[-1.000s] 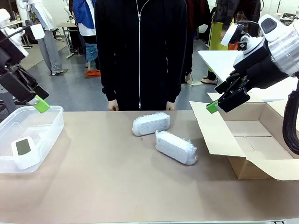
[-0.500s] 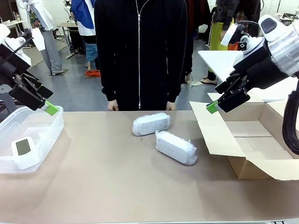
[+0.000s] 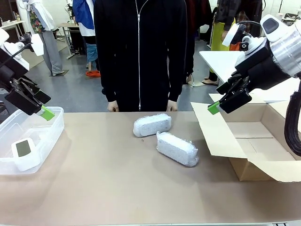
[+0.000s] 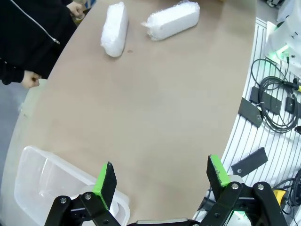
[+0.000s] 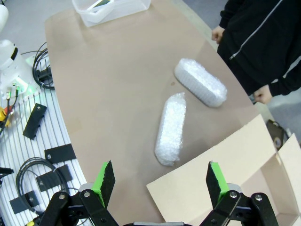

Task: Separate and place wrapped and unwrapped clocks.
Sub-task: Pick up the Digital clock indicated by the person.

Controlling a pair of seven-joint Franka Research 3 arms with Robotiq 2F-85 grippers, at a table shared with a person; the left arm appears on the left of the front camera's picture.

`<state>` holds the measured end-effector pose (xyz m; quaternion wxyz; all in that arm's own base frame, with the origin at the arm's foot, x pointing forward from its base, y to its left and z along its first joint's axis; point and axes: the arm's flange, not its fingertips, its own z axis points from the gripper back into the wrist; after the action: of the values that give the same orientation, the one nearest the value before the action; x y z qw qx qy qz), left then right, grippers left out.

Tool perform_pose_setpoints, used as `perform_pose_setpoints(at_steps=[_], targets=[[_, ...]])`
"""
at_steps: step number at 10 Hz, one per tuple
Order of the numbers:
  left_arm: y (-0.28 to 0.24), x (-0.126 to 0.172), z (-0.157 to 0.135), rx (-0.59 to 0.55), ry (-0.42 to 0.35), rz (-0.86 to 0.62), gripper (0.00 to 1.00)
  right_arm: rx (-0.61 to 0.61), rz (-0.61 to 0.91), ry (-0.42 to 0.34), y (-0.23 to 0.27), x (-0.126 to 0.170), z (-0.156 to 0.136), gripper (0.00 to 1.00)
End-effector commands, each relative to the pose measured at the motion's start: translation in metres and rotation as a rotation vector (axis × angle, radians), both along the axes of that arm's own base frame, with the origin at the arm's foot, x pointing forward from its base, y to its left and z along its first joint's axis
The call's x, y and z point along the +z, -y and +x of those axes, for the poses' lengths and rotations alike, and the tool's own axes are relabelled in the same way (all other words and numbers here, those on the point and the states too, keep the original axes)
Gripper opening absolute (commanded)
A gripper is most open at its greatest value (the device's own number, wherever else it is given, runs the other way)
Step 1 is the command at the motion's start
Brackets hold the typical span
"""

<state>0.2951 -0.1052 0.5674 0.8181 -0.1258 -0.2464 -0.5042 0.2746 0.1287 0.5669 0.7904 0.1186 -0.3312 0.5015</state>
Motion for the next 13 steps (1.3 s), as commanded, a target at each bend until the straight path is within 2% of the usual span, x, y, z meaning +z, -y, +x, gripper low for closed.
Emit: perform_pose_setpoints(at_steps=[1, 13], targets=[[0.0041, 0.0012, -0.0014, 0.003, 0.022, 0.001, 1.00, 0.010, 0.008, -0.010, -0.0001, -0.0013, 0.0006, 1.00], [0.0041, 0.0012, -0.0014, 0.003, 0.022, 0.001, 1.00, 0.010, 0.008, -0.010, -0.0001, -0.0013, 0.0006, 1.00]])
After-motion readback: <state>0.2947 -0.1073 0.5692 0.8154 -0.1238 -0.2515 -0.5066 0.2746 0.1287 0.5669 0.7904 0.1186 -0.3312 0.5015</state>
